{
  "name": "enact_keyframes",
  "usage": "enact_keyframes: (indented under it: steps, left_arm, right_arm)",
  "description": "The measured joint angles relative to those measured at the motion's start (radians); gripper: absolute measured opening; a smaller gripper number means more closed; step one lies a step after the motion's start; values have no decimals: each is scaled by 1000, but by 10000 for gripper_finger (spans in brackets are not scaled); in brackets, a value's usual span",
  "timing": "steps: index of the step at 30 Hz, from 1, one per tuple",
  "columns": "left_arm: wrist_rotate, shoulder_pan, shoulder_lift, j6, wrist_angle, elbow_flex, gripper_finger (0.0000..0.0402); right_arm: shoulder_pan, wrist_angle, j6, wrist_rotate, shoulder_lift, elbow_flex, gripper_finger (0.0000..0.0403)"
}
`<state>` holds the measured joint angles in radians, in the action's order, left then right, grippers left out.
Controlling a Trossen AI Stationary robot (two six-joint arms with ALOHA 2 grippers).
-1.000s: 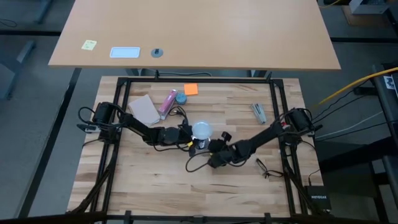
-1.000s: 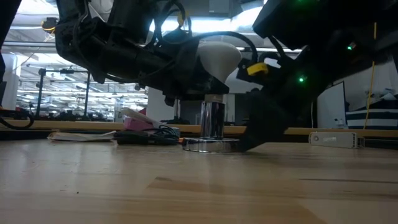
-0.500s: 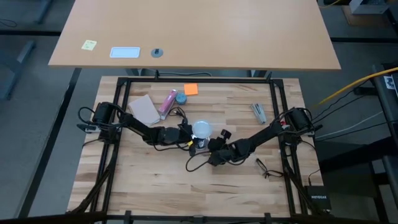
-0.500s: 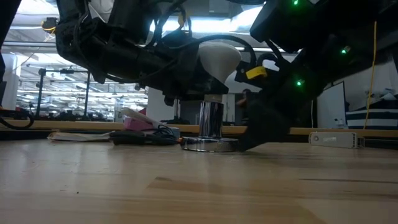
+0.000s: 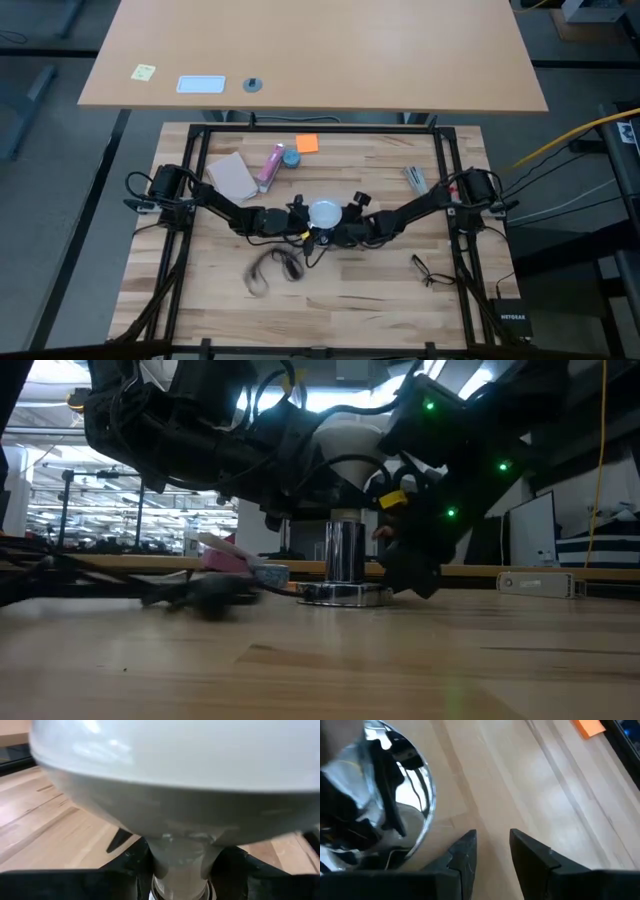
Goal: Screw lightbulb
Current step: Insert the lightbulb into the lamp
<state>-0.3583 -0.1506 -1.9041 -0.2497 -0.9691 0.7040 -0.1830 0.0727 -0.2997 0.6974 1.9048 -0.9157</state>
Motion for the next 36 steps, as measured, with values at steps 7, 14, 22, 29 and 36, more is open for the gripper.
enact_keyframes:
  steps: [7, 14, 22, 29, 36]
  left_arm:
    - [-16, 2, 0, 6, 1, -1, 141]
    - [-34, 8, 0, 7, 1, -2, 141]
    - [-36, 10, 0, 17, 1, -1, 141]
    - [-37, 10, 0, 16, 1, -1, 141]
    - [-37, 10, 0, 15, -1, -1, 141]
  right_arm:
    - [8, 73, 47, -51, -60, 0, 121]
    - [-54, 112, -56, -136, -175, 0, 121]
    - [-177, 103, -242, -192, -167, -2, 121]
    - [-202, 105, -275, -166, -113, -2, 121]
    - [-200, 60, -276, -162, -53, -2, 121]
